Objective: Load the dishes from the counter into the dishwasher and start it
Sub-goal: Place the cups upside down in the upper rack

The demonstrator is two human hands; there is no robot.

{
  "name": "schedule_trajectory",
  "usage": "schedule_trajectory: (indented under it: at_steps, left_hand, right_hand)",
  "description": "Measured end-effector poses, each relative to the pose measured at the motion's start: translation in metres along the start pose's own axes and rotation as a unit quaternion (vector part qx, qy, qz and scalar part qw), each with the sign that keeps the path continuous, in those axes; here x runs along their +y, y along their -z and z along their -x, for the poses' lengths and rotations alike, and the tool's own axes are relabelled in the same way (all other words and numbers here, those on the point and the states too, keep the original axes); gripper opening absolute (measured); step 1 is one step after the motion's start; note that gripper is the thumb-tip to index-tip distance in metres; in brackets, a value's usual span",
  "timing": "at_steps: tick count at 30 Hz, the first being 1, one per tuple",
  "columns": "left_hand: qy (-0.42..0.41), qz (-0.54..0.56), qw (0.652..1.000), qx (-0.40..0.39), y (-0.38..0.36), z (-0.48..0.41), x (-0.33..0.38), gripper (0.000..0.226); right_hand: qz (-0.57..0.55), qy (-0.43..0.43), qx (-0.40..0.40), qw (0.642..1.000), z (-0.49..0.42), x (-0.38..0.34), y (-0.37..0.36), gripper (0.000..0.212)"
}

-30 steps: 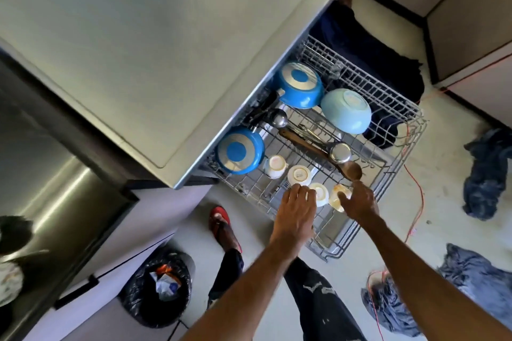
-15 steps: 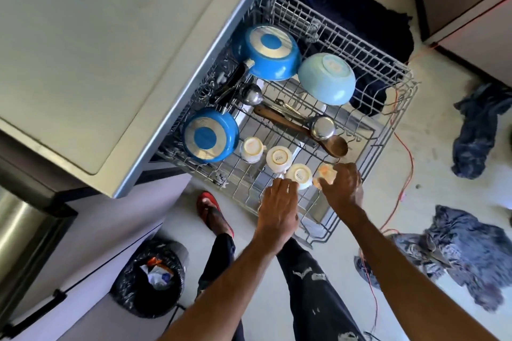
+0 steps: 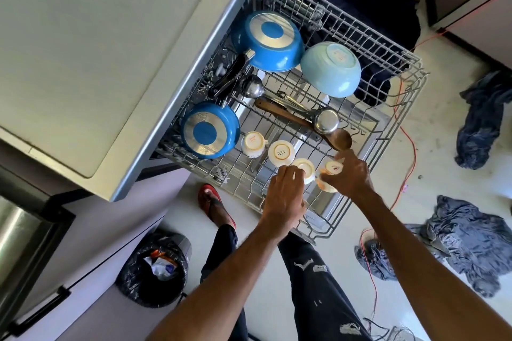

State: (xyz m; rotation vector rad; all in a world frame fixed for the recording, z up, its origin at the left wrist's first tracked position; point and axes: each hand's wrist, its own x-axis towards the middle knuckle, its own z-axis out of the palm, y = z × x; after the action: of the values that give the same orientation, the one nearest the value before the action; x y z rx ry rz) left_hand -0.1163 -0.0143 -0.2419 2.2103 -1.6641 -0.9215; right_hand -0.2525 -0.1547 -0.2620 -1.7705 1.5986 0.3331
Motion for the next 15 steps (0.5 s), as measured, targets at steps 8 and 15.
schedule_trajectory:
  at_steps: [8, 15]
  left_hand:
    - [0.009, 0.009, 1.000, -0.016, 0.001, -0.004, -0.003, 0.047]
    - [0.004, 0.026, 1.000, -0.014, 0.000, -0.003, -0.006, 0.045]
  right_hand:
    - [0.068, 0.040, -0.016, 0.997, 0.004, 0.032, -0.017, 0.062]
    - [0.017, 0.093, 0.063, 0.994, 0.030, 0.007, -0.009, 0.046]
